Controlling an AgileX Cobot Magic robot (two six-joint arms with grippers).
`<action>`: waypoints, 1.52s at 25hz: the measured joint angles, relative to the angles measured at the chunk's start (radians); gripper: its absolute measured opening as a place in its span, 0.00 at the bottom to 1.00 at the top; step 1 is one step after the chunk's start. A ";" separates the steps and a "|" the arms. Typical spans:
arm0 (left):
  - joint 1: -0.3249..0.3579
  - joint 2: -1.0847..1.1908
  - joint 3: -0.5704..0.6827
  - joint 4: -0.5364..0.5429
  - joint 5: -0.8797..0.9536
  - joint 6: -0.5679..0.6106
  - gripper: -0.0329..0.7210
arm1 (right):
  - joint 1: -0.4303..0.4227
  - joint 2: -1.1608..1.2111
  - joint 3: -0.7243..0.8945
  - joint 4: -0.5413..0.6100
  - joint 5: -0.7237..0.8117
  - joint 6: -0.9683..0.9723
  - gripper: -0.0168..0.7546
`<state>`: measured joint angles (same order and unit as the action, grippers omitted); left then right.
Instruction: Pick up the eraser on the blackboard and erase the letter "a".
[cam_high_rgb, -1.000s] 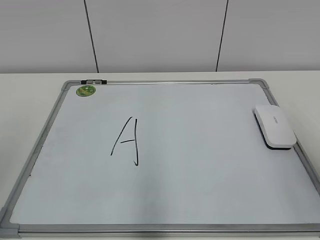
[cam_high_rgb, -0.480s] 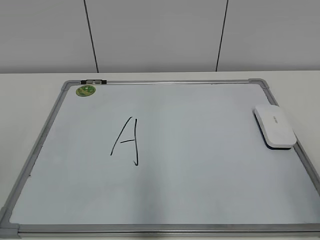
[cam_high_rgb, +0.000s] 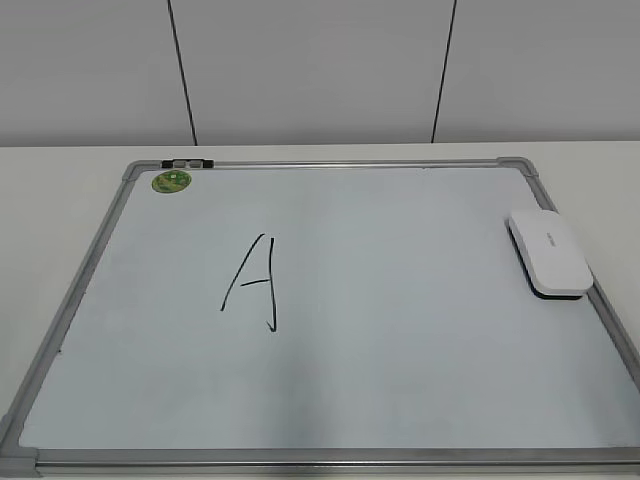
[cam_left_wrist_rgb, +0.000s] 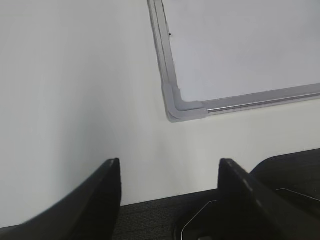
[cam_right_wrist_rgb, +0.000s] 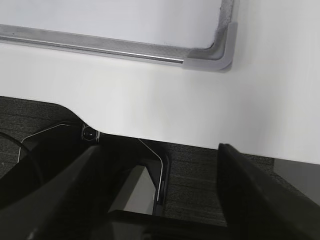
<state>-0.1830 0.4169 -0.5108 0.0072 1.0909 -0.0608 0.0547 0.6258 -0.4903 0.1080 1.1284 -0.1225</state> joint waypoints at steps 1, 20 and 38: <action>0.000 -0.002 0.000 0.000 0.000 0.000 0.63 | 0.000 0.000 0.000 -0.009 -0.002 0.000 0.70; 0.000 -0.002 0.000 -0.013 0.000 -0.011 0.63 | 0.000 -0.005 0.000 -0.148 -0.012 0.152 0.70; 0.058 -0.184 0.000 -0.017 0.000 -0.011 0.63 | 0.000 -0.160 0.000 -0.148 -0.013 0.152 0.70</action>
<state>-0.1248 0.2332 -0.5108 -0.0095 1.0909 -0.0717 0.0547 0.4658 -0.4900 -0.0401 1.1150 0.0291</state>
